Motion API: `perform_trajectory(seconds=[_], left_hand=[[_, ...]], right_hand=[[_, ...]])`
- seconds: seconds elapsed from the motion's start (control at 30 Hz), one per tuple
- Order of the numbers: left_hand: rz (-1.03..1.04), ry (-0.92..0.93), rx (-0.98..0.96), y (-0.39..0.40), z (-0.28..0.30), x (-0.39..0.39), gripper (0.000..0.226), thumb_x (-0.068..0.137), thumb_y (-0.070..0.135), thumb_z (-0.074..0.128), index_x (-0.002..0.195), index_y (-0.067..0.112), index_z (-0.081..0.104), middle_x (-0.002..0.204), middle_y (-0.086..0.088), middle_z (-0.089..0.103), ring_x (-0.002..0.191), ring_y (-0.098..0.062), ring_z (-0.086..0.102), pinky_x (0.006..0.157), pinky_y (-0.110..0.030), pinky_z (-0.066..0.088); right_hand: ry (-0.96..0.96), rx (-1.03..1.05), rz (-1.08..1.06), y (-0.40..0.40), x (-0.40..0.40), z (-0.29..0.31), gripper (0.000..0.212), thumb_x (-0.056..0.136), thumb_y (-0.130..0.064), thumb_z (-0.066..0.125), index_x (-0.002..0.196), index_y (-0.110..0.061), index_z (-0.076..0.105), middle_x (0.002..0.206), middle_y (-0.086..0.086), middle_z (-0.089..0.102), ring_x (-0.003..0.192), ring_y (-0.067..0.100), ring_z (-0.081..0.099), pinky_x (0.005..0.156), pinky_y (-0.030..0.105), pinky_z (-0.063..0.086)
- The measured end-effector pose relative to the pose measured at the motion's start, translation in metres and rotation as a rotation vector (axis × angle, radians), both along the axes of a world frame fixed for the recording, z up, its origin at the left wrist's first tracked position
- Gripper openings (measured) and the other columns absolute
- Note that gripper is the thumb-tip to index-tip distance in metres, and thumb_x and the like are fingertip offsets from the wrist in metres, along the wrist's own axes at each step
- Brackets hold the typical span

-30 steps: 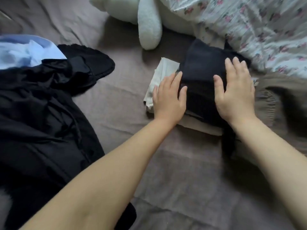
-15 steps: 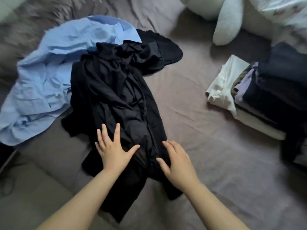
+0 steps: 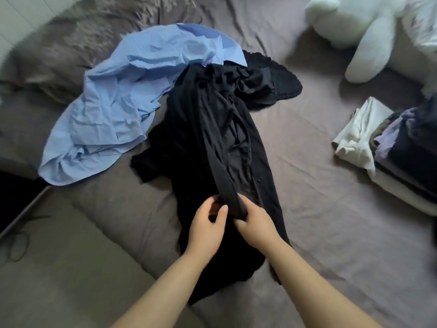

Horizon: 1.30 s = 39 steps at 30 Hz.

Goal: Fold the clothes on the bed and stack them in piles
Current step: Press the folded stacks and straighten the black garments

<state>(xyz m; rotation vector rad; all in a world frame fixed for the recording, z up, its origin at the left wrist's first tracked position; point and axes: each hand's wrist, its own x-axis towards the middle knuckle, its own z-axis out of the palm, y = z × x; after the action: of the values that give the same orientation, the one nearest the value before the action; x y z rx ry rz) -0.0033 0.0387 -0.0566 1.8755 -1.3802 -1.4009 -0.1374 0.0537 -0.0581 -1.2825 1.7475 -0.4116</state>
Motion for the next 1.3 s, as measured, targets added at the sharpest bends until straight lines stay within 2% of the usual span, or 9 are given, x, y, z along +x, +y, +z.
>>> perform_trajectory(seconds=[0.1,0.2,0.33,0.43,0.63,0.83,1.07,1.17,1.3], left_hand=[[0.119,0.019,0.03,0.014,0.012,0.0,0.052,0.09,0.039,0.06,0.137,0.024,0.044,0.127,0.003,0.05,0.111,-0.009,0.052,0.094,-0.024,0.042],[0.1,0.066,0.037,0.012,0.037,-0.017,0.073,0.084,0.05,0.062,0.146,0.028,0.031,0.144,0.003,0.034,0.127,-0.011,0.041,0.108,-0.031,0.036],[0.017,0.223,0.236,0.004,0.065,-0.067,0.1,0.078,0.046,0.073,0.152,0.032,0.007,0.156,0.001,0.019,0.141,-0.018,0.028,0.107,-0.028,0.027],[0.003,0.188,0.31,0.015,0.073,-0.105,0.089,0.089,0.024,0.066,0.153,0.032,0.004,0.154,-0.003,0.03,0.134,-0.023,0.04,0.102,-0.029,0.036],[-0.288,0.23,0.194,0.086,0.101,-0.152,0.062,0.096,0.014,0.052,0.149,0.033,0.026,0.152,0.007,0.034,0.139,-0.013,0.032,0.108,-0.02,0.024],[-0.575,0.247,0.197,0.183,0.148,-0.177,0.058,0.094,0.015,0.055,0.143,0.037,0.036,0.145,0.015,0.043,0.134,0.001,0.036,0.103,-0.004,0.023],[-0.859,0.224,0.049,0.217,0.221,-0.211,0.053,0.09,0.017,0.056,0.136,0.041,0.044,0.132,0.019,0.052,0.123,0.01,0.041,0.096,0.004,0.024],[-0.883,0.289,0.019,0.216,0.25,-0.22,0.045,0.088,0.013,0.056,0.127,0.037,0.057,0.122,0.021,0.059,0.115,0.008,0.053,0.104,-0.013,0.038],[-0.569,0.131,-0.219,0.204,0.288,-0.221,0.024,0.091,0.017,0.055,0.104,0.034,0.067,0.103,0.012,0.058,0.091,0.003,0.058,0.077,-0.005,0.041]], right_hand=[[-0.071,0.008,-0.076,0.043,-0.017,0.027,0.041,0.08,-0.008,0.056,0.099,-0.044,0.062,0.081,-0.027,0.065,0.078,-0.001,0.061,0.068,0.022,0.047],[-0.025,0.13,-0.046,0.079,-0.033,0.049,0.035,0.079,-0.005,0.053,0.067,-0.037,0.049,0.064,-0.02,0.057,0.063,0.0,0.051,0.059,0.019,0.039],[0.044,0.159,0.113,0.123,-0.049,0.068,0.025,0.075,-0.002,0.047,0.074,-0.024,0.058,0.094,-0.013,0.062,0.09,0.012,0.057,0.07,0.021,0.041],[0.133,0.16,0.144,0.153,-0.065,0.078,0.028,0.079,-0.002,0.048,0.096,-0.009,0.069,0.112,-0.009,0.063,0.107,0.014,0.052,0.082,0.02,0.038],[-0.289,0.264,-0.354,0.214,-0.118,0.117,0.049,0.067,-0.013,0.062,0.112,-0.034,0.057,0.114,-0.02,0.062,0.109,-0.007,0.055,0.081,0.007,0.044],[-0.4,0.136,-0.895,0.225,-0.148,0.174,0.028,0.092,-0.025,0.063,0.117,-0.013,0.061,0.112,-0.001,0.065,0.105,0.012,0.059,0.088,0.026,0.047],[-0.793,0.299,-1.206,0.228,-0.194,0.232,0.044,0.071,-0.023,0.077,0.104,0.006,0.069,0.098,0.025,0.07,0.09,0.038,0.068,0.081,0.044,0.055],[-0.886,0.113,-1.241,0.241,-0.207,0.258,0.053,0.075,-0.025,0.072,0.118,0.006,0.063,0.109,0.026,0.067,0.096,0.038,0.067,0.085,0.046,0.054],[-0.872,-0.229,-1.155,0.264,-0.21,0.295,0.038,0.086,-0.008,0.064,0.122,0.001,0.058,0.113,0.02,0.068,0.105,0.035,0.065,0.095,0.046,0.051]])
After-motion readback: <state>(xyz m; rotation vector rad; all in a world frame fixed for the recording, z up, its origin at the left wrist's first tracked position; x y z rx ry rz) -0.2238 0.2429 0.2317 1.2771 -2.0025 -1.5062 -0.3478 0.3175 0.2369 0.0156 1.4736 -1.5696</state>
